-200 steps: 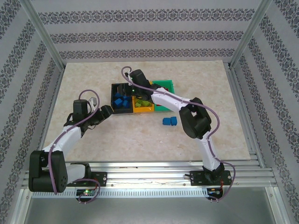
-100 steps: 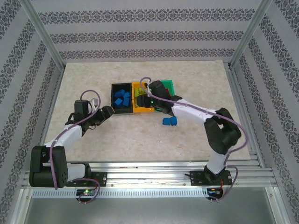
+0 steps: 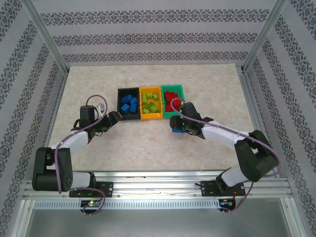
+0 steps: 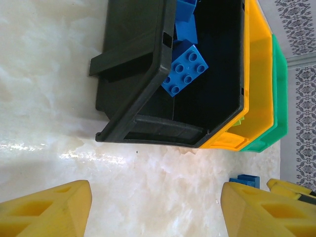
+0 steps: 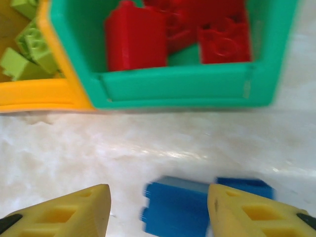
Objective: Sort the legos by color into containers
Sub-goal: Pick up the lego from the center of the table.
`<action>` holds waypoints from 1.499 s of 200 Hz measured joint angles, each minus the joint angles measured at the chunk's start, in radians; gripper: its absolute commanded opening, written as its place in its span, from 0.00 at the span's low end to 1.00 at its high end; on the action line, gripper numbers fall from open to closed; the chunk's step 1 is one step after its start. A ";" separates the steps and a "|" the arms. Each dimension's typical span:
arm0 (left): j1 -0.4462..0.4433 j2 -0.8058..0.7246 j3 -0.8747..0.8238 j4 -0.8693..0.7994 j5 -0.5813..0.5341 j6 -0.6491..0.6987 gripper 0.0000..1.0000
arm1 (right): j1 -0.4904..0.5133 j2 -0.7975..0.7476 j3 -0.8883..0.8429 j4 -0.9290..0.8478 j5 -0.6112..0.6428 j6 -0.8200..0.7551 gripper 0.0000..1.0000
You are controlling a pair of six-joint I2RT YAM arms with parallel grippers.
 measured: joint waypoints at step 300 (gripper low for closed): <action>-0.001 0.037 -0.013 0.066 0.014 -0.042 0.69 | -0.089 0.002 -0.096 -0.057 0.017 0.024 0.31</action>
